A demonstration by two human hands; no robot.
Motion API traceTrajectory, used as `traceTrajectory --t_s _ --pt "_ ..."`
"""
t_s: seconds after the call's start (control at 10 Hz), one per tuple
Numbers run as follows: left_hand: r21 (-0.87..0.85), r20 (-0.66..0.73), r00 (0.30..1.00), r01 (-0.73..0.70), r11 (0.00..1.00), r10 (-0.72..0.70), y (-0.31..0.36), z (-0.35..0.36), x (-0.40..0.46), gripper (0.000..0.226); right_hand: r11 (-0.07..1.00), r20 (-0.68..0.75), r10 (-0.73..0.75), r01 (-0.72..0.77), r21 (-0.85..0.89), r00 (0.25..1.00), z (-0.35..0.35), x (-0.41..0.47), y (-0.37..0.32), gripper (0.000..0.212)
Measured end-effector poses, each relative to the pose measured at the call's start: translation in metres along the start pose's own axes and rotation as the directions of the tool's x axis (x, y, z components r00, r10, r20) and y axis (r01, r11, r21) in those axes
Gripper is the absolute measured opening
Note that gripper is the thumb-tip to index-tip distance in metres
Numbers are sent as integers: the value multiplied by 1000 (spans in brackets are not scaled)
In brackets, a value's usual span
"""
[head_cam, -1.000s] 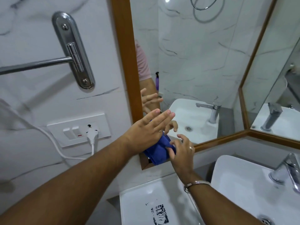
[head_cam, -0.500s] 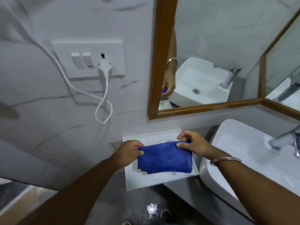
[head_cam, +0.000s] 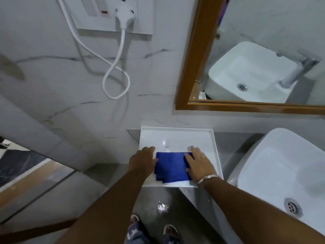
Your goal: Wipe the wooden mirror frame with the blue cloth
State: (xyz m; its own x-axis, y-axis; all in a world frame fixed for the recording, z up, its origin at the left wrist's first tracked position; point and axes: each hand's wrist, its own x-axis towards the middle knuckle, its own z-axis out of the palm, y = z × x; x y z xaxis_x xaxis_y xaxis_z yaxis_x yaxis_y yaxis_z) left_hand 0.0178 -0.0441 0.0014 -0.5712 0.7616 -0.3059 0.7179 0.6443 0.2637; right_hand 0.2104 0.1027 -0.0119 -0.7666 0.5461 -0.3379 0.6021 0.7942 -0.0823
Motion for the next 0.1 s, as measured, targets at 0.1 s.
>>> traceTrajectory --t_s 0.1 --pt "223 -88 996 23 975 -3 -6 -34 -33 74 971 307 -109 168 -170 945 -13 -21 -7 74"
